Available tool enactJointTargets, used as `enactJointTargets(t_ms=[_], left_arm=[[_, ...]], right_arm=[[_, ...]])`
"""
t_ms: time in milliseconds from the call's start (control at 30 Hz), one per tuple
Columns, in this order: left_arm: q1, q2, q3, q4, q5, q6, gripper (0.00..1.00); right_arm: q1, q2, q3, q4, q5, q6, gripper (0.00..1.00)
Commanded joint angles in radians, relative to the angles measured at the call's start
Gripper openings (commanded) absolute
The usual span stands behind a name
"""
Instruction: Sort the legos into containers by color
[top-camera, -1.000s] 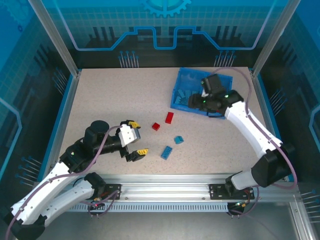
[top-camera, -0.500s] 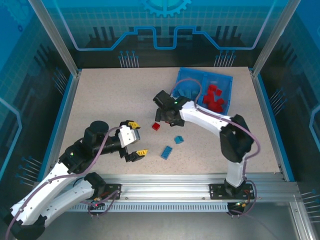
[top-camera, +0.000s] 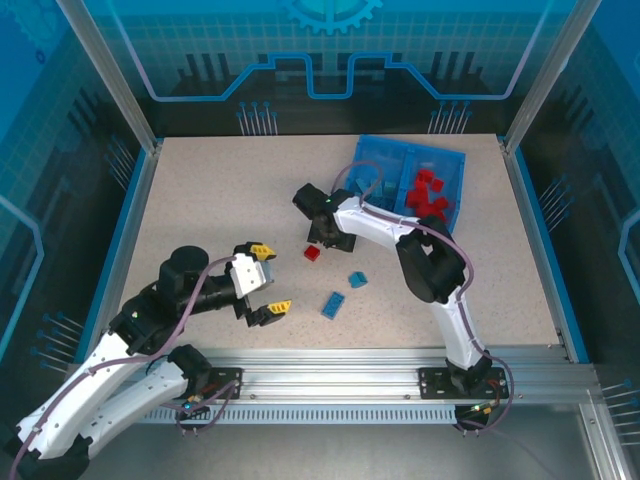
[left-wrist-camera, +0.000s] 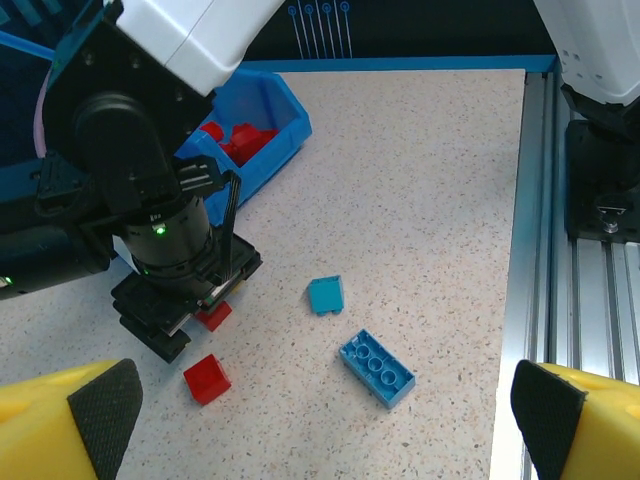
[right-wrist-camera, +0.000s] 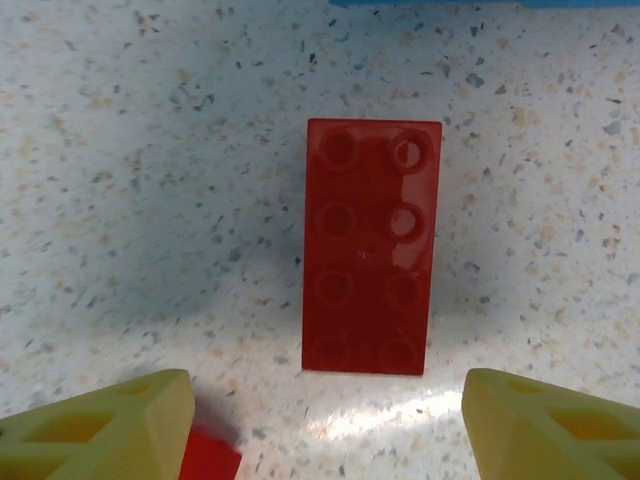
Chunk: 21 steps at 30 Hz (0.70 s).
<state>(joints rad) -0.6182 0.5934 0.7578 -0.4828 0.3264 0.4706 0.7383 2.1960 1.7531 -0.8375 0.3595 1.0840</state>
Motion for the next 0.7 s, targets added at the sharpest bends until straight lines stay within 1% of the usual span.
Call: enactJointTargets(t_ms=[0, 133, 267, 300, 500, 667], left_arm=[[-0.002, -0.009, 0.013, -0.009, -0.012, -0.004, 0.99], [-0.001, -0.010, 0.009, -0.012, -0.011, -0.009, 0.99], [-0.001, -0.010, 0.005, -0.011, -0.014, -0.009, 0.99], [-0.002, -0.009, 0.007, -0.009, -0.016, -0.009, 0.99], [-0.001, -0.007, 0.001, 0.010, -0.023, -0.008, 0.99], [-0.002, 0.007, -0.007, 0.035, -0.023, -0.015, 0.99]], right_arm=[[-0.021, 0.048, 0.037, -0.057, 0.027, 0.016, 0.68], [-0.032, 0.052, -0.002, 0.006, -0.011, -0.017, 0.53], [-0.040, 0.052, -0.007, 0.000, -0.028, -0.039, 0.37], [-0.038, 0.043, -0.012, 0.004, -0.027, -0.047, 0.35], [-0.032, -0.060, -0.053, 0.019, -0.010, -0.085, 0.30], [-0.014, -0.180, -0.095, 0.009, 0.002, -0.104, 0.30]])
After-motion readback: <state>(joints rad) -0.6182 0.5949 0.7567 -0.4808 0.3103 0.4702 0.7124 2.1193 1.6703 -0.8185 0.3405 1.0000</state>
